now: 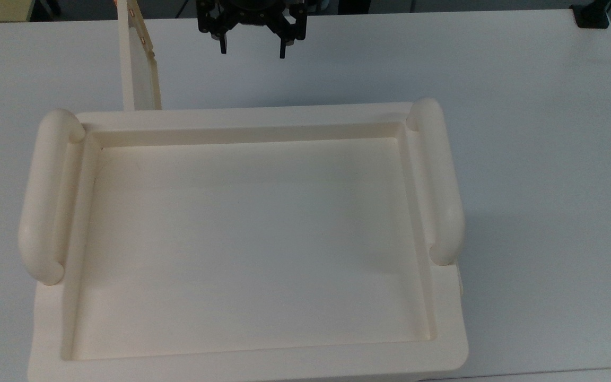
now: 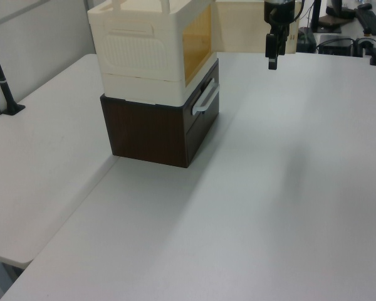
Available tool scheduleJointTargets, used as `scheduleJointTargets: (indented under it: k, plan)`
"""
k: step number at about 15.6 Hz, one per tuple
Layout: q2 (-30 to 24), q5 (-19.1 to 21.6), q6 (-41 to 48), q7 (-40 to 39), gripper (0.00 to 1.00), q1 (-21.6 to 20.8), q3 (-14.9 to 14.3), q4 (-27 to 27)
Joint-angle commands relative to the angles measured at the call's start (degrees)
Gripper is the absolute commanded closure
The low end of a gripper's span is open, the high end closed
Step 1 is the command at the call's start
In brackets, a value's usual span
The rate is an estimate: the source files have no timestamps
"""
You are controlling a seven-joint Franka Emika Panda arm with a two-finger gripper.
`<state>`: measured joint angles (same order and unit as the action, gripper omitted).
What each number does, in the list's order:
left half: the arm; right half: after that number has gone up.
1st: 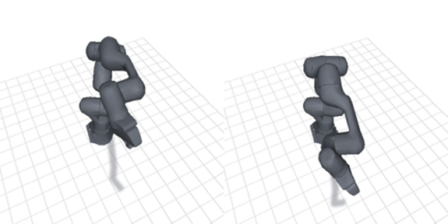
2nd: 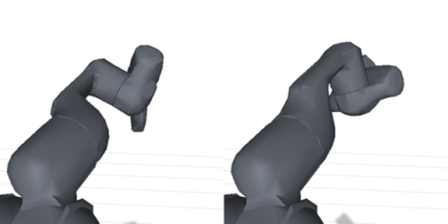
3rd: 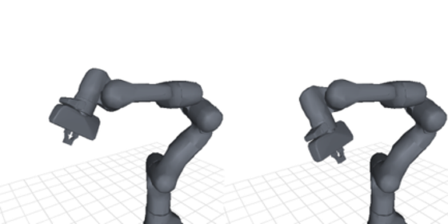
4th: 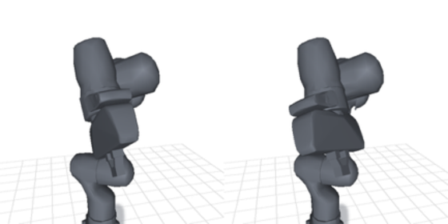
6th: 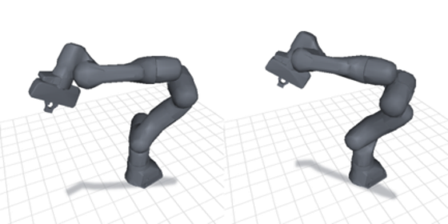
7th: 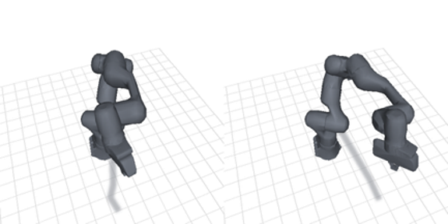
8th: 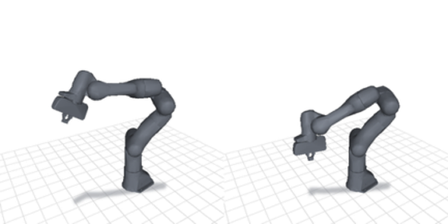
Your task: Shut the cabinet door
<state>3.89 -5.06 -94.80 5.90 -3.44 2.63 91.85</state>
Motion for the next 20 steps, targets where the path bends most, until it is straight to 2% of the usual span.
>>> scheduleJointTargets:
  k: [1, 3, 8, 12, 16, 20]
  plan:
    - [-0.9, 1.0, 0.0, -1.2, 0.92, -0.8, -0.7, 1.2]
    - [-0.9, 1.0, 0.0, -1.2, 1.0, -0.8, -0.7, 1.3]
    - [-1.1, 1.0, 0.1, -1.2, 1.0, -0.8, -0.8, 1.0]
    - [-1.6, 1.2, 1.3, -0.4, 1.0, -0.3, -0.9, -3.6]
    - [-3.1, 1.4, 5.0, -0.2, 1.0, 0.0, -1.0, -11.0]
    - [-5.6, 3.6, 4.4, 0.5, 1.0, 4.6, -1.5, -13.7]
